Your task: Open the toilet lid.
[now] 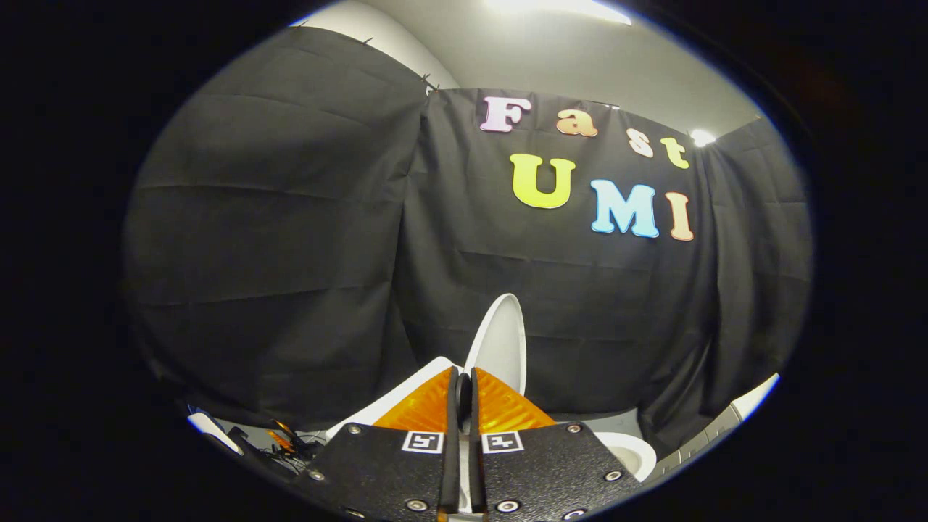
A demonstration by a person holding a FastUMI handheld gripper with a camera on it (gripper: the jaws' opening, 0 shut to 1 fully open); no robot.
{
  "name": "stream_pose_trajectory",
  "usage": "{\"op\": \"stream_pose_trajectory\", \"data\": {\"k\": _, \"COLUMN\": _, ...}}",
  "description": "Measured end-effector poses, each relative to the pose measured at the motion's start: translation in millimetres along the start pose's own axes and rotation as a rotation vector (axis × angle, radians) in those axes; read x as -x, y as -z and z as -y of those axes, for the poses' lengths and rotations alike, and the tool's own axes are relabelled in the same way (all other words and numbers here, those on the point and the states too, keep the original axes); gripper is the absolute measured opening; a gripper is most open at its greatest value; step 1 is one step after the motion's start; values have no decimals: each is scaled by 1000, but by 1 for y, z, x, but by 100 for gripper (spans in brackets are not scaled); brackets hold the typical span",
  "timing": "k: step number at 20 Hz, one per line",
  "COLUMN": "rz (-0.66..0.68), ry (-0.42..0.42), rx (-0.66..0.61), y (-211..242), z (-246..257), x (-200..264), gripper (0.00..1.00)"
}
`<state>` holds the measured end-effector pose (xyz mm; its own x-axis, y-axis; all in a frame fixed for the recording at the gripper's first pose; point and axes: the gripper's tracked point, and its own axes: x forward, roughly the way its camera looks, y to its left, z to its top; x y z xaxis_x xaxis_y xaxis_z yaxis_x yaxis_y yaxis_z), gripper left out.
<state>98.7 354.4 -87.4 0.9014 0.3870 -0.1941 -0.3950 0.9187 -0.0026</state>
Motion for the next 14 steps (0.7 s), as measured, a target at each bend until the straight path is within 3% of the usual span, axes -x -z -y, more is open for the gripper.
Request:
{"op": "stream_pose_trajectory", "data": {"k": 3, "rz": -20, "ry": -64, "rx": -83, "y": 4, "z": -5, "x": 1, "gripper": 23}}
{"op": "stream_pose_trajectory", "data": {"k": 8, "rz": 42, "ry": -111, "rx": -145, "y": -19, "z": 20, "x": 29, "gripper": 97}}
{"op": "stream_pose_trajectory", "data": {"k": 14, "rz": 154, "ry": -50, "rx": -134, "y": -74, "z": 104, "x": 64, "gripper": 97}}
